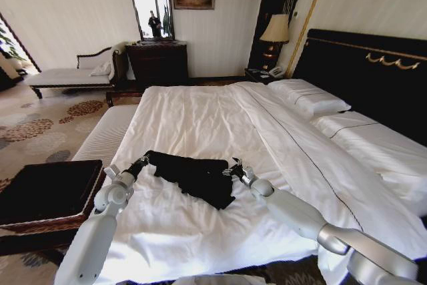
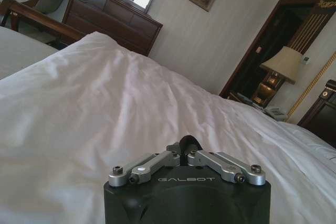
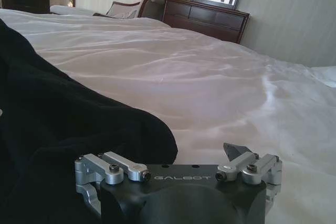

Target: Fold the clothes on the bed and place them into the basket.

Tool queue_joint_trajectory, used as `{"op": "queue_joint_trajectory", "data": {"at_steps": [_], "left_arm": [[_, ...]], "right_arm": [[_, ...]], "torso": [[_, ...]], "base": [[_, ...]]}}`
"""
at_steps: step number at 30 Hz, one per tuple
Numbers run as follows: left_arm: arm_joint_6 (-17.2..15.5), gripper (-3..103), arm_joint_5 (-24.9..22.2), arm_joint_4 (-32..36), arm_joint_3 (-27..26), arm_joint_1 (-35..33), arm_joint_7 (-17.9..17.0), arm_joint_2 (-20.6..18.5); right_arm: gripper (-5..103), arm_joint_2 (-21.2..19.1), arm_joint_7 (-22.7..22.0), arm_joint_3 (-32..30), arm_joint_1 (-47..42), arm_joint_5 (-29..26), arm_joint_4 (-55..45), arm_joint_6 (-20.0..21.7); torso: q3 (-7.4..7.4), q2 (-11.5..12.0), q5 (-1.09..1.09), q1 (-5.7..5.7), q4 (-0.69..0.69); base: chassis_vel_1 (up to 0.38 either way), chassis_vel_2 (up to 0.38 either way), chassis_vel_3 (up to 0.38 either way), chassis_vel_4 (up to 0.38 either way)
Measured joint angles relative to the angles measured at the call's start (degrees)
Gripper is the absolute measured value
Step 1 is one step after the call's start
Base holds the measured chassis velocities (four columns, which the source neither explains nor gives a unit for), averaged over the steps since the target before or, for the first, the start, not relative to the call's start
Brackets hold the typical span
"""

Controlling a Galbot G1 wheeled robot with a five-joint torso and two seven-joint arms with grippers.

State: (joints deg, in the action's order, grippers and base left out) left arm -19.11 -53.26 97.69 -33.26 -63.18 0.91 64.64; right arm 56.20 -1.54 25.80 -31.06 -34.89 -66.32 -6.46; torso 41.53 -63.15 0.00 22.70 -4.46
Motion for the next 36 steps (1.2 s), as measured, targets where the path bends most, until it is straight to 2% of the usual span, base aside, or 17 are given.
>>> {"op": "queue_joint_trajectory", "data": {"at_steps": [4, 6, 11, 15, 17, 19, 20, 24, 26, 28, 29, 32, 35, 36], "left_arm": [[0.00, 1, 0.10, 0.28, 0.17, -0.07, -0.21, -0.02], [0.00, 1, 0.10, 0.48, 0.26, -0.07, -0.41, -0.06], [0.00, 1, 0.10, 0.56, 0.37, -0.02, -0.58, -0.08], [0.01, 1, 0.15, 0.49, 0.47, -0.04, -0.71, -0.09], [0.02, 1, 0.16, 0.46, 0.48, -0.04, -0.73, -0.09], [0.05, 1, 0.19, 0.44, 0.55, -0.01, -0.81, -0.09], [0.05, 1, 0.19, 0.44, 0.55, -0.01, -0.81, -0.09], [0.07, 1, 0.21, 0.47, 0.64, 0.12, -0.87, -0.05], [0.09, 1, 0.22, 0.47, 0.64, 0.12, -0.88, -0.05], [0.16, 1, 0.27, 0.47, 0.65, 0.12, -0.89, 0.00], [0.16, 1, 0.27, 0.47, 0.65, 0.12, -0.89, 0.00], [0.28, 1, 0.45, 0.50, 0.65, 0.11, -0.91, 0.12], [0.34, 1, 0.41, 0.88, 0.66, 0.11, -1.05, 0.18], [0.35, 1, 0.34, 1.04, 0.66, 0.12, -1.10, 0.18]], "right_arm": [[100, 1.13, -0.94, -0.23, 0.44, -2.65, 1.68, -0.47], [100, 1.45, -1.35, -0.30, 0.46, -6.46, 1.93, 0.27], [101, 1.58, -1.13, -0.66, 0.31, -10.05, 2.09, 1.03], [80, 1.59, 0.11, -1.03, 0.11, -11.89, 2.63, 0.87], [80, 1.57, 0.32, -1.06, 0.08, -12.12, 2.66, 0.79], [70, 1.56, 1.68, -1.18, -0.06, -12.77, 2.96, -0.20], [70, 1.56, 1.68, -1.18, -0.06, -12.77, 2.96, -0.20], [48, 1.08, 4.41, -1.15, -0.39, -12.81, 3.08, -1.55], [48, 0.95, 4.99, -1.14, -0.48, -12.86, 2.96, -1.82], [37, 0.58, 6.83, -1.26, -0.85, -12.88, 2.46, -2.93], [37, 0.58, 6.83, -1.26, -0.85, -12.88, 2.46, -2.93], [21, 0.31, 8.09, -1.91, -1.43, -12.50, 1.77, -4.49], [21, 0.00, 8.15, -2.63, -1.89, -12.57, 0.86, -5.12], [10, -0.11, 8.15, -2.91, -2.04, -12.62, 0.49, -5.41]], "torso": [[0.00, 0.00, -0.01, 0.00, 0.01], [0.00, 0.00, -0.01, 0.00, 0.01], [0.00, 0.00, 0.00, 0.00, 0.00], [0.00, 0.00, -0.01, 0.00, 0.00], [0.00, 0.00, -0.01, 0.00, 0.00], [0.00, 0.00, 0.00, 0.00, 0.00], [0.00, 0.00, 0.00, 0.00, 0.00], [0.00, 0.00, 0.00, 0.00, 0.00], [0.00, 0.00, 0.00, 0.00, 0.00], [0.00, 0.00, 0.00, 0.00, 0.00], [0.00, 0.00, 0.00, 0.00, 0.00], [0.00, 0.00, 0.00, 0.00, 0.00], [0.00, 0.00, 0.00, 0.00, 0.00], [0.00, 0.00, -0.01, 0.00, 0.00]], "base": [[0.000, 0.000, 0.000, 0.000], [0.000, 0.000, 0.000, 0.000], [0.000, 0.000, 0.000, 0.000], [0.000, 0.000, 0.000, 0.000], [0.000, 0.000, 0.000, 0.000], [0.000, 0.000, 0.000, 0.000], [0.000, 0.000, 0.000, 0.000], [0.000, 0.000, 0.000, 0.000], [0.000, 0.000, 0.000, 0.000], [0.000, 0.000, 0.000, 0.000], [0.000, 0.000, 0.000, 0.000], [0.000, 0.000, 0.000, 0.000], [0.000, 0.000, 0.000, 0.000], [0.000, 0.000, 0.000, 0.000]]}}
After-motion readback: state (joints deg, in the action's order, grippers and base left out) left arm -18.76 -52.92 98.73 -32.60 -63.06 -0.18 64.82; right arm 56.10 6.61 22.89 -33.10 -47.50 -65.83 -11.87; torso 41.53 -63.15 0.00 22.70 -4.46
